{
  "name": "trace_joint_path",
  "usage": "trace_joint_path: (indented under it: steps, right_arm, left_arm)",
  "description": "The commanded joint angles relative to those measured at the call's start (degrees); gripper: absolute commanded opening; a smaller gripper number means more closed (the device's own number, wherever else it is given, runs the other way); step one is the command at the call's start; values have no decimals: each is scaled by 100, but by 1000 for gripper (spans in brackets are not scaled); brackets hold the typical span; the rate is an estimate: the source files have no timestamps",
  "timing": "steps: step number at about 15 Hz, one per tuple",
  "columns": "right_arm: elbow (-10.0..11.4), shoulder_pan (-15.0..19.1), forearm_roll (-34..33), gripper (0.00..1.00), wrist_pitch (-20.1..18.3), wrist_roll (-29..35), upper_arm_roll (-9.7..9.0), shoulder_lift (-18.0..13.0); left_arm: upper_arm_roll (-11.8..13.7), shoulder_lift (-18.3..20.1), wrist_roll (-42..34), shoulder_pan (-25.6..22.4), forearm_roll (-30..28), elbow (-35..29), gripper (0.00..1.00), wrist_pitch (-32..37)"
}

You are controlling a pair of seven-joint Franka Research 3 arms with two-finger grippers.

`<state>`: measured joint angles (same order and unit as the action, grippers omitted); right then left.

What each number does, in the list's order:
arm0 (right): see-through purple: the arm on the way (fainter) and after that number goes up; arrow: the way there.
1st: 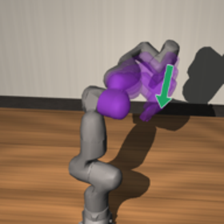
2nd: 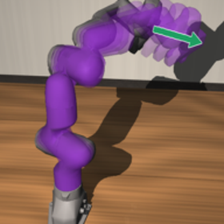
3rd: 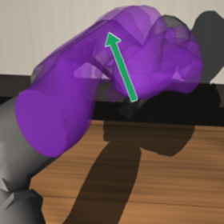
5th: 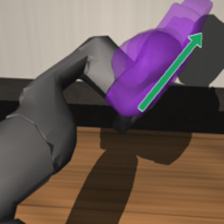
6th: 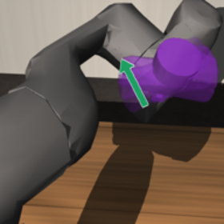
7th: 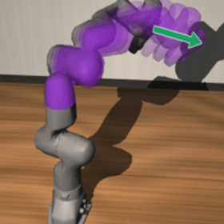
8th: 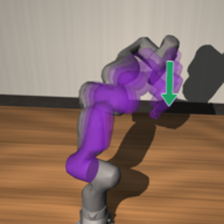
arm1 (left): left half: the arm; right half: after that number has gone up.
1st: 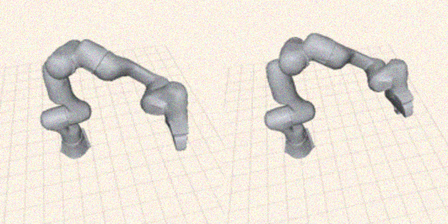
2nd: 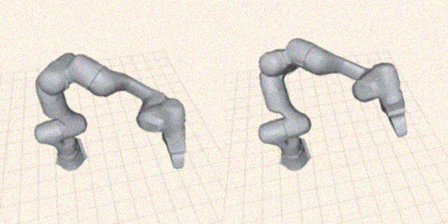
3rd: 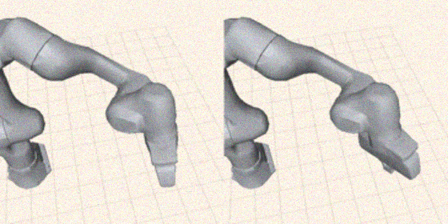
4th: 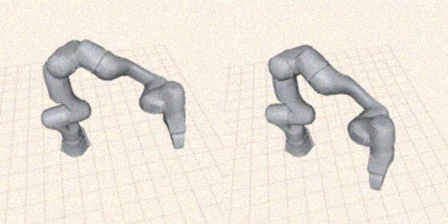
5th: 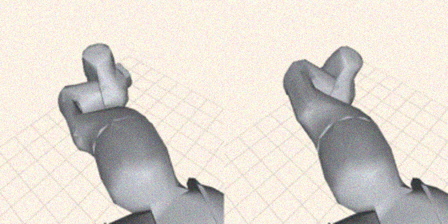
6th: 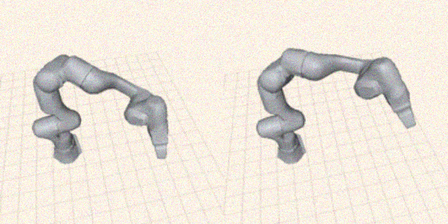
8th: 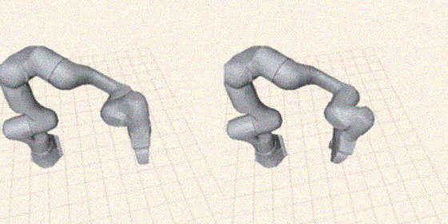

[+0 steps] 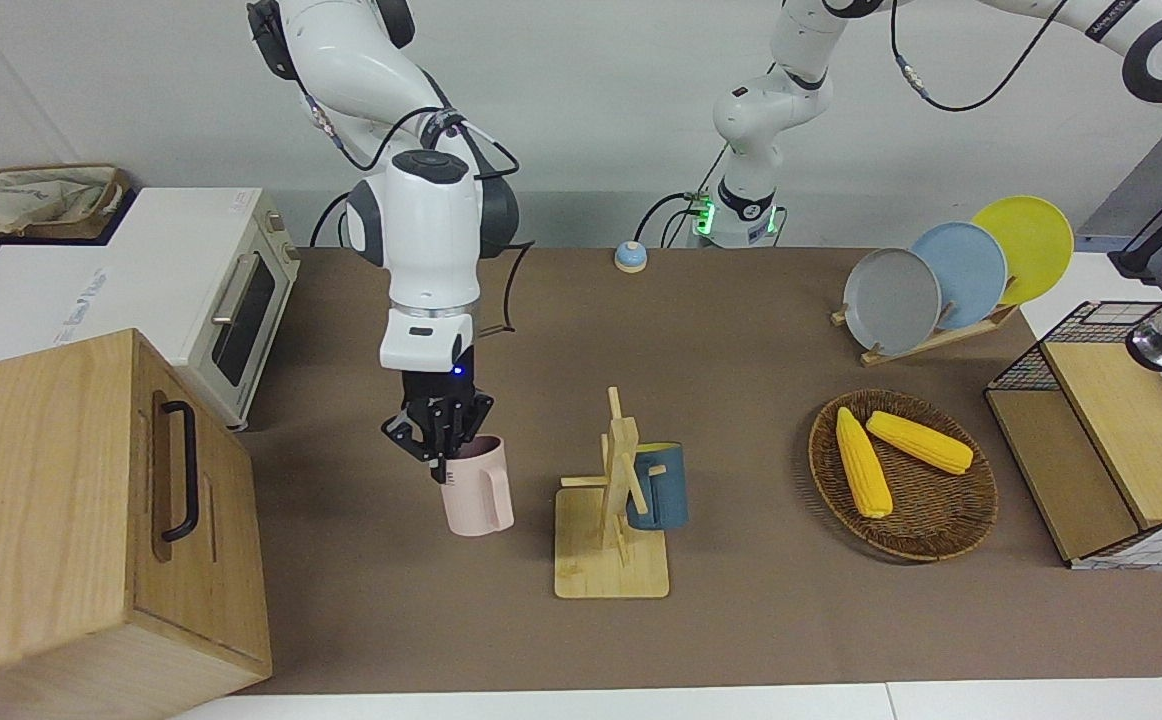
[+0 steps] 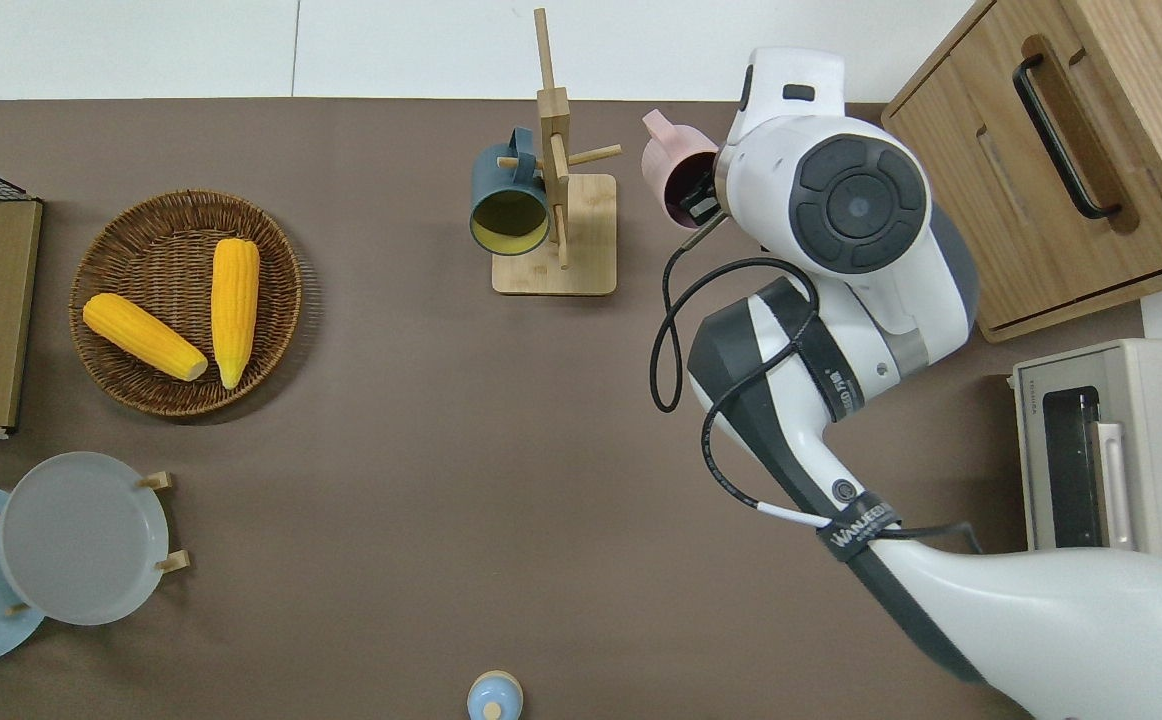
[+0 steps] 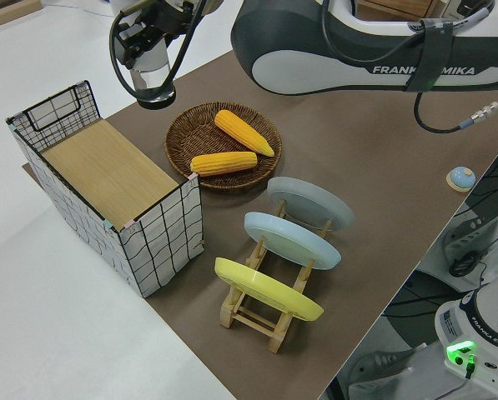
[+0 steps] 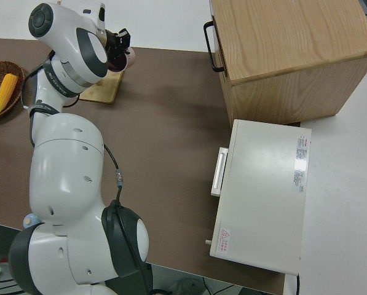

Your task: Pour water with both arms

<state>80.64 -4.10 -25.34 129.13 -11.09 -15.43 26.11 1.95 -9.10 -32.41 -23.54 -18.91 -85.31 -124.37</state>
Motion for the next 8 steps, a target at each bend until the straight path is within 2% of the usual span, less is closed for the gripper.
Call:
trace_joint_path:
  steps: [1,4,6,8]
  right_arm:
    - [418,313,213,0,-289,-516,-66,-448]
    - [330,313,800,0,-1089,-473,22,-563]
    - [304,304,1204,0,-1555,-394,215,-659]
    - [225,304,1670,0,-2152,-140,329,-712]
  left_arm:
    - [51,715,410,218,256,-713,0,-26]
    - [33,1119,709,367,554,-1188,0,-26]
    - [24,1374,929,498,634,-1478,0,-26]
    - [-19,1594,1210,622,756,-1707,0,-26]
